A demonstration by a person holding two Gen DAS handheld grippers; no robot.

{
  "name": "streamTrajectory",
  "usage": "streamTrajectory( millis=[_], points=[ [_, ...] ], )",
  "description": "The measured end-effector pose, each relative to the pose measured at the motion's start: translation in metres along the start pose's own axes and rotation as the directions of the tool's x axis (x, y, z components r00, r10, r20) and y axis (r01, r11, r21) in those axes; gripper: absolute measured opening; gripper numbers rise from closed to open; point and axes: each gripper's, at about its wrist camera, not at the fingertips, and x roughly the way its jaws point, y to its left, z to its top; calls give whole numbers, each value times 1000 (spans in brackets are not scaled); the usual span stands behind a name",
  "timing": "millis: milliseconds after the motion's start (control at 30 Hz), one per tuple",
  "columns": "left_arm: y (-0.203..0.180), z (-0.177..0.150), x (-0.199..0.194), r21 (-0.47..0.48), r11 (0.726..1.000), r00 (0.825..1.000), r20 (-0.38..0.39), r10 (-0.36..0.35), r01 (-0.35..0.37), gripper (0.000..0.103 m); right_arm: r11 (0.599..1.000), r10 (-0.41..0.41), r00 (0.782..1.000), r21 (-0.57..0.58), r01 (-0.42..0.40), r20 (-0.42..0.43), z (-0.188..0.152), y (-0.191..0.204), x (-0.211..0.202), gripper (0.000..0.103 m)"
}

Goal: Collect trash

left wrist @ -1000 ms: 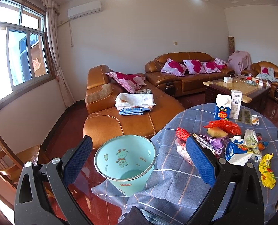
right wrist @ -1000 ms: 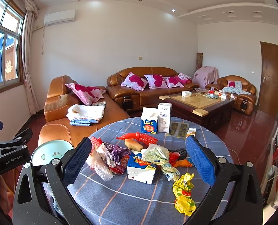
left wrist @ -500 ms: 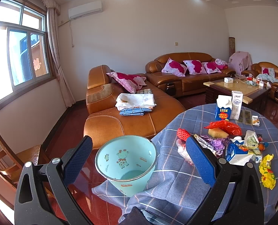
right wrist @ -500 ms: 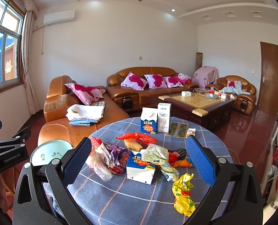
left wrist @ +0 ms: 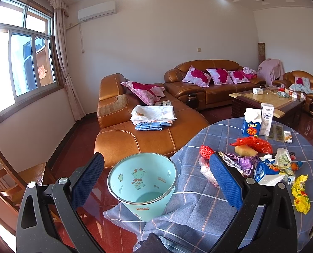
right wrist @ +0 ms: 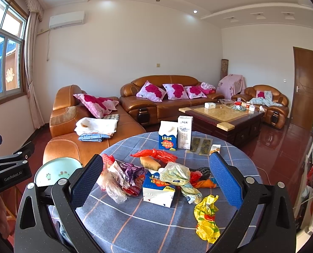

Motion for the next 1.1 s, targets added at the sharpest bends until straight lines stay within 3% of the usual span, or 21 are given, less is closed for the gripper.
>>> streamTrajectory(
  millis=[833,1100],
  points=[
    [2,-2,2,-9,1000,1000,-3,1,-1,97,1000,-3,1000,-7,3,6,-2,0,1,99],
    [-17,-23,49,15,1000,998,-66,-14,15,97,994,-102,993,32,104,-65,-31,-35,42,99]
  ],
)
